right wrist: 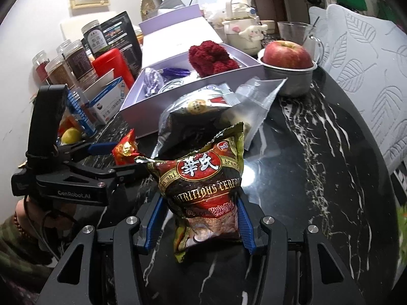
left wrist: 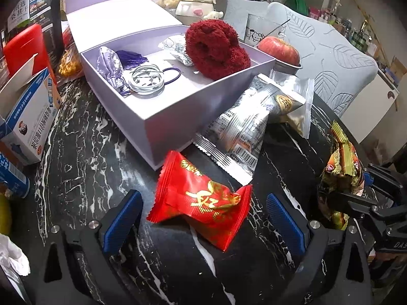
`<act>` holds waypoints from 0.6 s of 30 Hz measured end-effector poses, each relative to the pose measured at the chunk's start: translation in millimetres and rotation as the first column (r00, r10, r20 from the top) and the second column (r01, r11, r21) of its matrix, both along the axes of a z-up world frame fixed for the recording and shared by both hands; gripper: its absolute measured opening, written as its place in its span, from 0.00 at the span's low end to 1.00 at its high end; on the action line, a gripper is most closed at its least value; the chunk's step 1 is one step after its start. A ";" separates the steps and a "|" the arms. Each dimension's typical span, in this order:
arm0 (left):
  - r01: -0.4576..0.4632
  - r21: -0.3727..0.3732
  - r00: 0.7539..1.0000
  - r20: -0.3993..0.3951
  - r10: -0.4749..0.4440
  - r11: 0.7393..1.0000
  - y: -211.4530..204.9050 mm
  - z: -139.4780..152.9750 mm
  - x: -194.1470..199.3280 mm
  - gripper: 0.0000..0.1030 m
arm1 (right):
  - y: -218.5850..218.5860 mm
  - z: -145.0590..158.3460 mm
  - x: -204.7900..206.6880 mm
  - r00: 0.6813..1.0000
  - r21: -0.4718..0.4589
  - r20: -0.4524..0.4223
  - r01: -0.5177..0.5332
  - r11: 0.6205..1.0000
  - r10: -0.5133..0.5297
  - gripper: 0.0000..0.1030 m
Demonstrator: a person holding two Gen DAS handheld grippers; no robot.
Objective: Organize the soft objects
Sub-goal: 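Grasp brown cereal snack bag with right tool while left grasps red packet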
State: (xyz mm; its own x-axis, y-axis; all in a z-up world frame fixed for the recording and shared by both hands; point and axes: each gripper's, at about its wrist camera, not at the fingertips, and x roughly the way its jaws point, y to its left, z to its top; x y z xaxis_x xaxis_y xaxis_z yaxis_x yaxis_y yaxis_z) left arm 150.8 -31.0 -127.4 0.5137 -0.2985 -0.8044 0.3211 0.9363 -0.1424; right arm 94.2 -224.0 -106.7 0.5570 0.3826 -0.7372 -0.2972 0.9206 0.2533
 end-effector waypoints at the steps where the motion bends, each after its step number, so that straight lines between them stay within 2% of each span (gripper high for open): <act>1: -0.003 -0.004 1.000 0.004 0.003 1.000 0.4 0.1 -0.4 0.96 | -0.3 0.1 -0.7 1.000 -0.001 0.001 0.003 1.000 -0.003 0.50; 3: -0.018 0.009 1.000 0.020 0.018 1.000 0.5 1.3 -3.0 0.78 | -0.8 0.4 -2.0 1.000 -0.002 0.000 0.010 1.000 -0.010 0.50; 6: -0.027 0.048 0.999 0.038 0.025 0.999 -1.5 2.5 -5.0 0.60 | -2.9 0.5 -4.8 1.000 -0.001 -0.002 0.016 1.000 -0.016 0.50; 9: -0.026 0.033 0.999 0.033 0.025 0.999 -0.7 4.0 -7.5 0.54 | -3.7 1.0 -8.1 1.000 -0.005 -0.001 0.022 1.000 -0.022 0.50; 18: 0.009 0.007 1.000 0.006 -0.009 1.000 -7.0 5.8 -34.1 0.53 | -5.7 1.3 -22.5 0.999 -0.009 -0.001 0.032 0.999 -0.032 0.50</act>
